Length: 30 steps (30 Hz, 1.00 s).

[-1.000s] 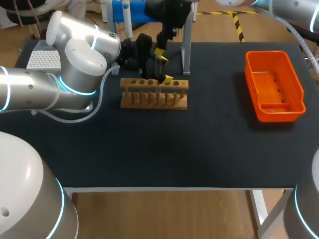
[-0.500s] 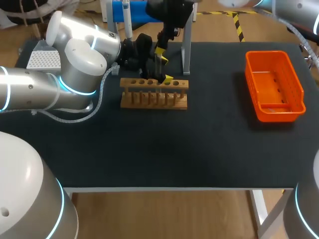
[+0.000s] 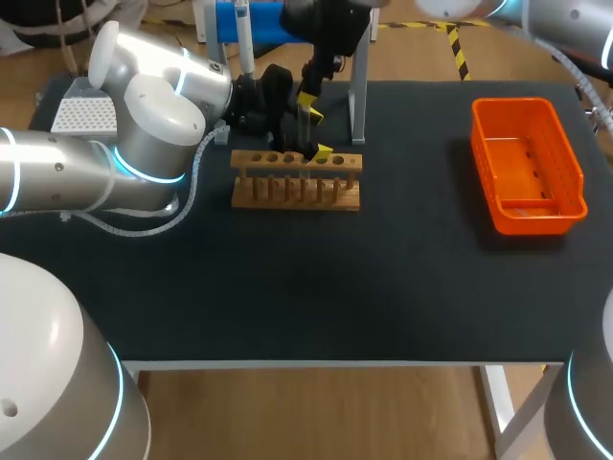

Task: Invert the test tube, pick up the pipette, mount the tip to pipette, aspirate from beaker and dispense into the tube, eject the tip, return the pipette, and cap with the stopper.

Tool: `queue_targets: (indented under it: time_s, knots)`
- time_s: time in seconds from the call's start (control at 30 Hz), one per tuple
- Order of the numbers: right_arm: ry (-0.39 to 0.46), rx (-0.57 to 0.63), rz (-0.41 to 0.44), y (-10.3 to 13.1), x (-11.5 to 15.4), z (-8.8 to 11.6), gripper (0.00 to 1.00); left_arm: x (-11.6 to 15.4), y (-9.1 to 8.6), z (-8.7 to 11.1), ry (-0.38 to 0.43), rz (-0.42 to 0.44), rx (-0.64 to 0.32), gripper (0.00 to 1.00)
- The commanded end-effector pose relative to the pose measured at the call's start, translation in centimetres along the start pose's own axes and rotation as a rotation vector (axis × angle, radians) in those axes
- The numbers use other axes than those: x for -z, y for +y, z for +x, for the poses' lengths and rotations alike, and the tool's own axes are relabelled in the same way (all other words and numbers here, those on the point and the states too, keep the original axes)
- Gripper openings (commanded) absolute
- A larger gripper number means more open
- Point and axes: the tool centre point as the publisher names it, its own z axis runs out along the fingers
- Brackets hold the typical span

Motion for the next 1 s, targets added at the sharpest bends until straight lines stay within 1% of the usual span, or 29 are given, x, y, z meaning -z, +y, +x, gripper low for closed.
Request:
queue_targets:
  time_s: [0.03,1.0]
  knots:
    - [0.001,-0.001,0.0,0.1,-0.1,-0.2,0.0,0.0,0.0,-0.1,0.003,-0.001,0.0,1.0]
    - [-0.014,-0.006,0.017,-0.3,-1.2,-0.4,0.0,0.0,0.0,-0.1,0.003,-0.001,0.0,1.0]
